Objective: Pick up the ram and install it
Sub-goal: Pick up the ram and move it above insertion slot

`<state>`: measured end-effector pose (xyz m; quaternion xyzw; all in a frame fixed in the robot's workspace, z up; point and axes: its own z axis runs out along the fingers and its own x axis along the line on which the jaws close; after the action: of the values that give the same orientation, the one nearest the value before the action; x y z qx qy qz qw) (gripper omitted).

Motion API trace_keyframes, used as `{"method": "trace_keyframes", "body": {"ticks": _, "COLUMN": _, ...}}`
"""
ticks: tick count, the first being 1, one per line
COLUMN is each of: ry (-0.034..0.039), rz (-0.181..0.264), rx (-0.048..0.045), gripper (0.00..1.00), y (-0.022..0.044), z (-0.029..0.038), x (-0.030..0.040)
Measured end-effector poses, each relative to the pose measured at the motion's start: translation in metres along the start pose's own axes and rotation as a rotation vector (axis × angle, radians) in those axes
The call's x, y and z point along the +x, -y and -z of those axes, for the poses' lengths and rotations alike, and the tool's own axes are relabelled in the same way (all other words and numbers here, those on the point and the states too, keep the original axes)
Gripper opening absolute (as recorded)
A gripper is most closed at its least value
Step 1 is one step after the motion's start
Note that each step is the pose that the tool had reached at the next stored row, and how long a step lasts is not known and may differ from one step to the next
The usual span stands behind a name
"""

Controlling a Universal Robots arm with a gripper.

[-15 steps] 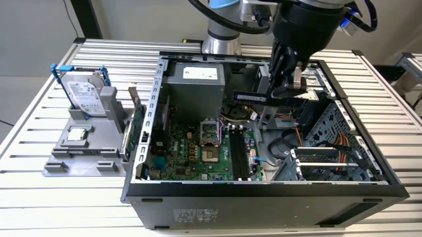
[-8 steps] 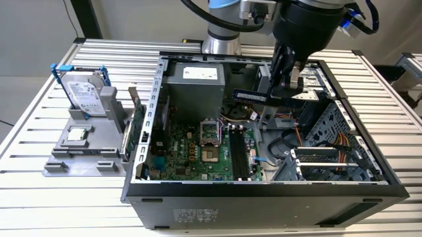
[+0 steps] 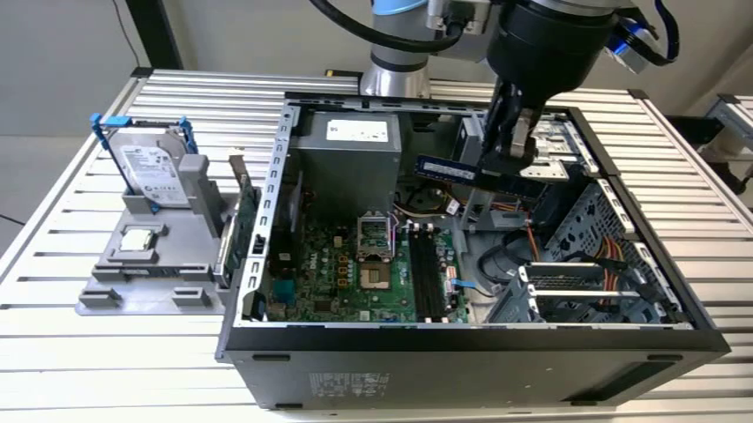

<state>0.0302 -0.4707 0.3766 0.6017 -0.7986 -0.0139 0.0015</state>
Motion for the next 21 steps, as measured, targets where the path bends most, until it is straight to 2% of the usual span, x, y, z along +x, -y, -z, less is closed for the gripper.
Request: {"method": "trace_keyframes", "body": {"ticks": 21, "ry": 0.0056, "rz": -0.232, "rx": 0.0033, "gripper": 0.0, "y": 0.0, "z": -0.0001, "x": 0.0}}
